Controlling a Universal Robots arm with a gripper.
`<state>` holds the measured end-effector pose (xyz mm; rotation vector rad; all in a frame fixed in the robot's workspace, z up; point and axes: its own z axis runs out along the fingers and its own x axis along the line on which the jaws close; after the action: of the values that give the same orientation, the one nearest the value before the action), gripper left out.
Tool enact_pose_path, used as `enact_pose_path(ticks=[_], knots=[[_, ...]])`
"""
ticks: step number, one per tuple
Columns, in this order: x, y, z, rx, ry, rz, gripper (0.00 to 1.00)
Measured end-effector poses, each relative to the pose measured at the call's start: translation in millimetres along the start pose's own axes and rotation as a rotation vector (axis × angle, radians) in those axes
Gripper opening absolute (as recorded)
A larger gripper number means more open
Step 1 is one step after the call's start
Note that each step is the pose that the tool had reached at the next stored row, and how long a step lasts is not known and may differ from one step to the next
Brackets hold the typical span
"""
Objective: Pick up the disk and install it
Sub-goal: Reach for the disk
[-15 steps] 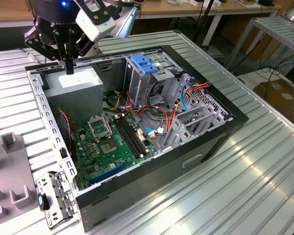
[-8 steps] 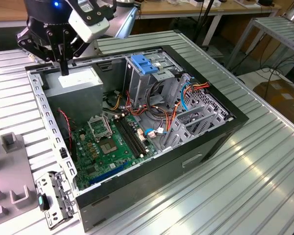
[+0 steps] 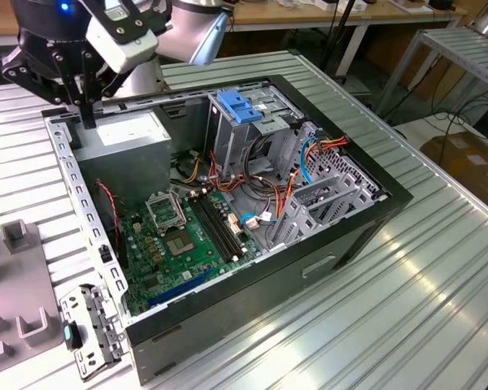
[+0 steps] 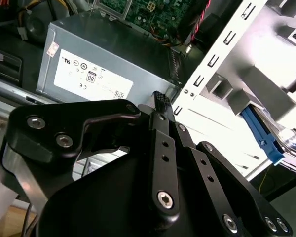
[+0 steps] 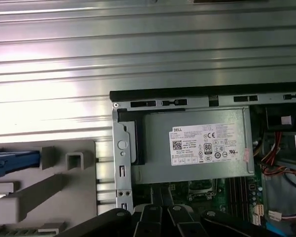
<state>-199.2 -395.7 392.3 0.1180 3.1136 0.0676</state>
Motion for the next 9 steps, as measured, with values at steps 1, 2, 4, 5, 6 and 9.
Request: enact_pose_path(ticks=[1,2,4,5,6,9], knots=[[2.3,0.7,0.0,-0.0001,0.0000,0.000,0.11],[4.8,1.4,0.0,-0.0001,0.0000,0.000,0.11],[9.6,2.5,0.0,0.0000,0.0000,0.000,0.11],[12.2,3.1,0.0,0.0000,0.0000,0.000,0.11],[15.1,3.8,0.0,-0.0001,0.0000,0.000,0.11],[25.0,5.4,0.0,0.0001,0.0003,0.000,0.11]])
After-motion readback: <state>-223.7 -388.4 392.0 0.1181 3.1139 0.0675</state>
